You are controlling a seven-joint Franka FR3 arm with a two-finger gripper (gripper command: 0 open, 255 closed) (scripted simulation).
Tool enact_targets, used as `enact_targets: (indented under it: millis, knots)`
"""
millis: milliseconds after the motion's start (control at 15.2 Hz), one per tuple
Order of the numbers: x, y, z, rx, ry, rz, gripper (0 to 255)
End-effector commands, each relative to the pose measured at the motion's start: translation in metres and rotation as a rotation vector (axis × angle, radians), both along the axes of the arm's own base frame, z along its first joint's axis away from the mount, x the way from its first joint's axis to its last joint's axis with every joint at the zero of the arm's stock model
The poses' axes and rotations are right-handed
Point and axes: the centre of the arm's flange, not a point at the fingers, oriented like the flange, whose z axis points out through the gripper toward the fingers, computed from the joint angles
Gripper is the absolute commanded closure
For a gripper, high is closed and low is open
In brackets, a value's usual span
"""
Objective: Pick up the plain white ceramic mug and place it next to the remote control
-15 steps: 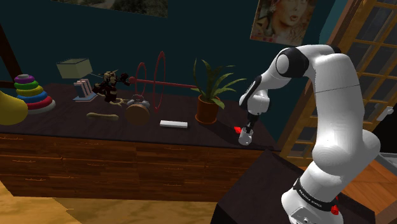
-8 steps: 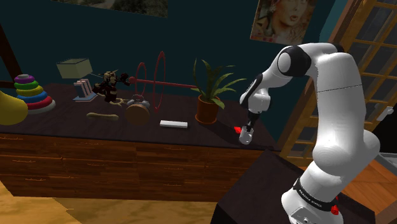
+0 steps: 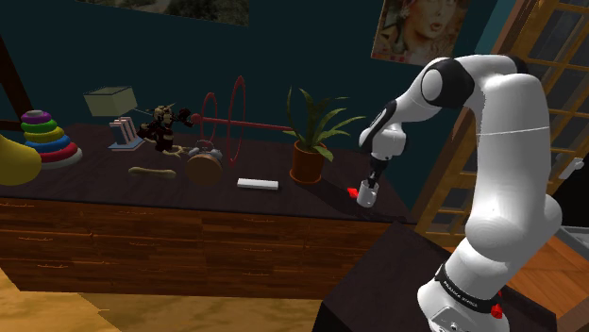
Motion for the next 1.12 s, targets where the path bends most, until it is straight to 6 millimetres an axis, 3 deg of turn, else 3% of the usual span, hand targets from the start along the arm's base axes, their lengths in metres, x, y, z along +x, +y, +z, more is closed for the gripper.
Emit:
enact_targets:
  millis: [0, 1056]
  knots:
    - [0.000, 0.001, 0.012, 0.000, 0.000, 0.000, 255]
    - [0.000, 0.001, 0.096, 0.000, 0.000, 0.000, 255]
